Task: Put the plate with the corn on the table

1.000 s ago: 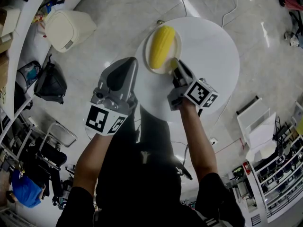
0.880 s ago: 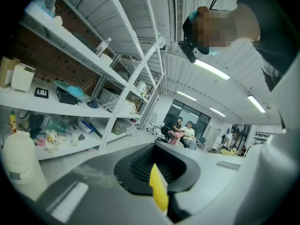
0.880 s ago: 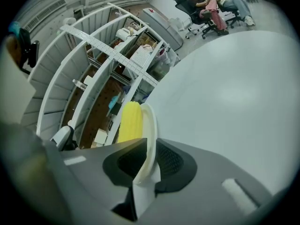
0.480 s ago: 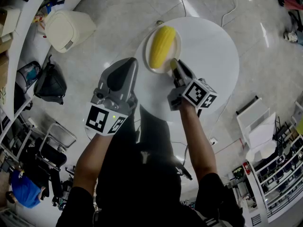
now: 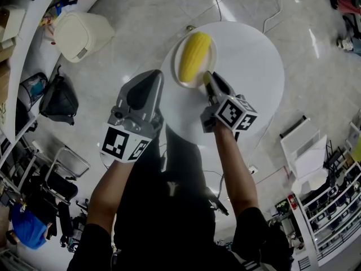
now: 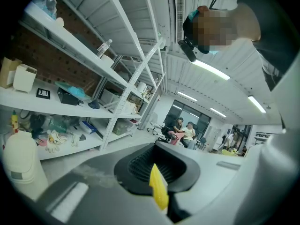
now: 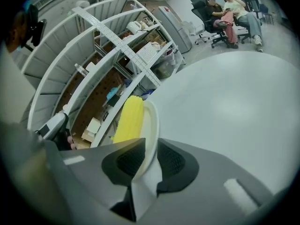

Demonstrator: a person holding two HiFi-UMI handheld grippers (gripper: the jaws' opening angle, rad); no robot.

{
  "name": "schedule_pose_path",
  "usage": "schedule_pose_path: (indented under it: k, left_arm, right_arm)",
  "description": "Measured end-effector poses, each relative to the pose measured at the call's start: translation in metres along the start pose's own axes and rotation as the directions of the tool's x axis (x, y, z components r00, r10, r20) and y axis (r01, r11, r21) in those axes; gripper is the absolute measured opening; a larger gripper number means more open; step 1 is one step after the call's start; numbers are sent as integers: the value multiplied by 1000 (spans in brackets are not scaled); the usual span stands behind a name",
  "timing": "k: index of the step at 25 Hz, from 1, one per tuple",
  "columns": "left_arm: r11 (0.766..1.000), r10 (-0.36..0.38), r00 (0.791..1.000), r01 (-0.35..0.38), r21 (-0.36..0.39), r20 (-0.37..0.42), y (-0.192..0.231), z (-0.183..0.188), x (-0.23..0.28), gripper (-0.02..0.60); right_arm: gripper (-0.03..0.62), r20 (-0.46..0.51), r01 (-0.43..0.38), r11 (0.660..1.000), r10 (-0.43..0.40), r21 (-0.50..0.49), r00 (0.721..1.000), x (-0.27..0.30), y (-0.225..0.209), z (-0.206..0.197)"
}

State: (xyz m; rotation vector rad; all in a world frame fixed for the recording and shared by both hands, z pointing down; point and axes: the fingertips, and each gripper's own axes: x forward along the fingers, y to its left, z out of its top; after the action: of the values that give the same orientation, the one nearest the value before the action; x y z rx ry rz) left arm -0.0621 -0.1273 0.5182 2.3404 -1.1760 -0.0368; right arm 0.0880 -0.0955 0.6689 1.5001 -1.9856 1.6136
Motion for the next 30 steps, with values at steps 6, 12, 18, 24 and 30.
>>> schedule_pose_path:
  k: [6,12,18,24,30]
  left_arm:
    - [1000,0,1000,0,3,2,1,2,-4,5]
    - [1000,-2,1000,2,3,10,-3,5,-4,5]
    - [1000,-12,1000,11,10,17,-7,9,-4,5]
    - [1000,-22,1000,21,15,22,-13,15,-7,5]
    - [999,-31,999,30,31,20,-23,26,-12,5]
  right_arm:
    - [78,21,16,1000,-16,6,1000,-4,-5,6]
    - [80,23,39,999,-39,9,999,-9,-13,8]
    - [84,40,54,999,-54,-1,998,-15,-11,14]
    - [83,58,70,998,-70,1,996,-23,-4,18]
    - [30,65,85,996,-84,-25,994,-33,9,19]
